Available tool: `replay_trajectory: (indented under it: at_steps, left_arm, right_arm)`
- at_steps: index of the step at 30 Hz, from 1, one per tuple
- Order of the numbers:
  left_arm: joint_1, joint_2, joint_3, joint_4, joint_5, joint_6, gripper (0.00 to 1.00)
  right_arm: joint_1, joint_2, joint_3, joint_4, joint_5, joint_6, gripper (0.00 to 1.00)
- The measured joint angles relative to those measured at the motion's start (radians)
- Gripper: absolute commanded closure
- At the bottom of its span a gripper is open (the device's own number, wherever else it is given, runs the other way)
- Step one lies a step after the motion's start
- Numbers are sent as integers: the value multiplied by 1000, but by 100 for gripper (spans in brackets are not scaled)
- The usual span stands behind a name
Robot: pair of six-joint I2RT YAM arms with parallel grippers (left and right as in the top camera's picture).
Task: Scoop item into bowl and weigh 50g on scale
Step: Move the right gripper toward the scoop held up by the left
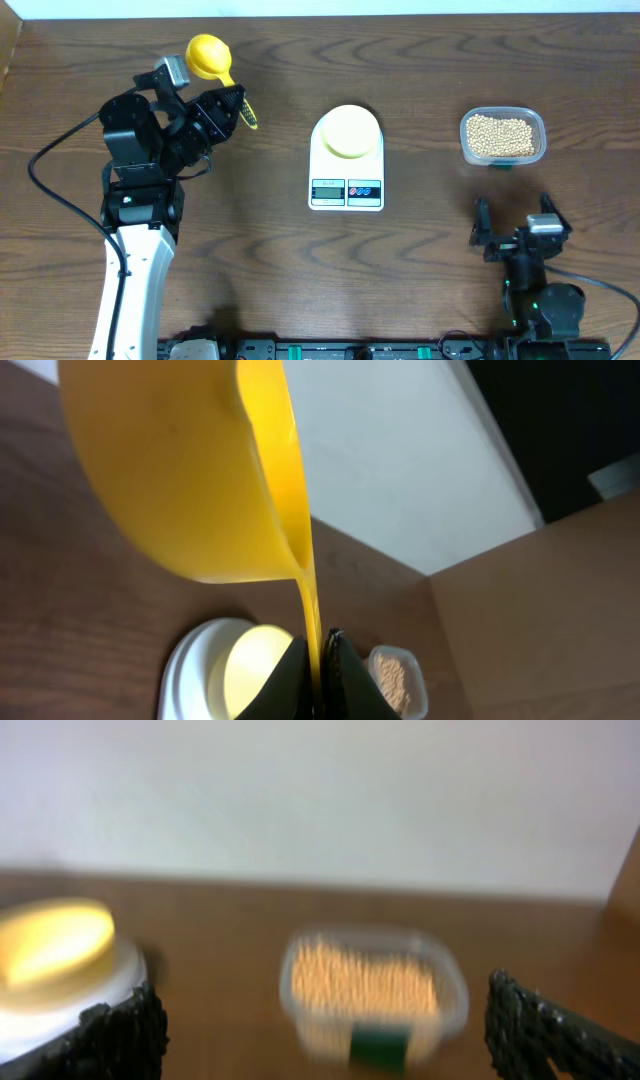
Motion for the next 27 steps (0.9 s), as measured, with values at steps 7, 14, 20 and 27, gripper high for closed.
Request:
replay_trajectory:
  at_steps: [7,14,20,27]
  left_arm:
    - [0,0,0,46,-17,-47,93]
    - [0,0,0,93,-36,-77,93]
    - [0,0,0,149,-42,-111,93]
    - [0,-1,0,253,-64,-220,93]
  right_arm:
    - [0,-1,4,278,1,29,1]
    - [-35,83,233,133,86,51,1]
    - [-59,358,575,-69,109,55,1]
    - [-58,793,904,-129,-38,61,1]
